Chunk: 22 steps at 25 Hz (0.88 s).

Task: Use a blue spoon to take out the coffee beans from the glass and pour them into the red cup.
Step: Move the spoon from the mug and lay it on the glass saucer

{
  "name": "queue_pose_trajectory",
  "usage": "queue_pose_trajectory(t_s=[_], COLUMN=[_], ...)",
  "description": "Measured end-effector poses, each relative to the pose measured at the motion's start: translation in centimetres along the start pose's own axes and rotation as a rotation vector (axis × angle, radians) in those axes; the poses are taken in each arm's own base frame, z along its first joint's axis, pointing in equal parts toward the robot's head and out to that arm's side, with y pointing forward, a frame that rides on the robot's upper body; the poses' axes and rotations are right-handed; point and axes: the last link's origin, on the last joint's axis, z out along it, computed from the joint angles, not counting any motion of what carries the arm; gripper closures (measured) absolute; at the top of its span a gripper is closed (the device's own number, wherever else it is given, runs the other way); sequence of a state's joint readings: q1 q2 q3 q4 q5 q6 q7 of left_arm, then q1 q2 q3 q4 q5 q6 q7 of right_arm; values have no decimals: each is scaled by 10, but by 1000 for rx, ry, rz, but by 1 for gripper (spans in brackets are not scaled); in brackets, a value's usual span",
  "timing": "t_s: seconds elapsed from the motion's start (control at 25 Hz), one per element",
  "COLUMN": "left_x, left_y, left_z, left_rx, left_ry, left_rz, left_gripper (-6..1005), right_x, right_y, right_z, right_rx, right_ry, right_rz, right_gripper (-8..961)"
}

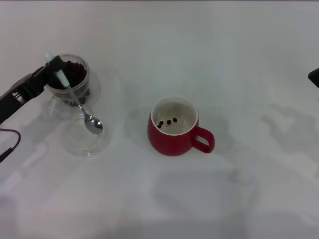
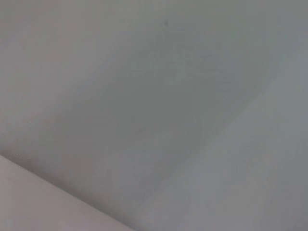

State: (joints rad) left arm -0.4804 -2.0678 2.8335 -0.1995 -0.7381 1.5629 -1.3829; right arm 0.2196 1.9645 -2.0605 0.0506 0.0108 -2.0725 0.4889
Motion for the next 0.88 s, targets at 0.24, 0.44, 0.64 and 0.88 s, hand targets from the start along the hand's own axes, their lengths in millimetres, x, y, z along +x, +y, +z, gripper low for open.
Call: queue_pose_trajectory(t_s=[0.24,0.44,0.64,0.88], left_x=[-8,-13,-17,-20], left_y=[-4,-7,-8,-9], left_z=[-9,-6,-2,1], left_rx=[46,76,96,106], left_ry=[27,34,44,39], left_rz=[9,22,40,46], left_gripper=[880,879,877,877], right_x=[-2,-2,-3,-5], right_y=[-3,-4,-7,-11], right_z=[-1,-2,-3,-2], right_rx=[-4,-4,-2,-1], right_ry=[5,8,15,18], right_rz=[0,0,8,12], right_gripper=[520,519,518,517])
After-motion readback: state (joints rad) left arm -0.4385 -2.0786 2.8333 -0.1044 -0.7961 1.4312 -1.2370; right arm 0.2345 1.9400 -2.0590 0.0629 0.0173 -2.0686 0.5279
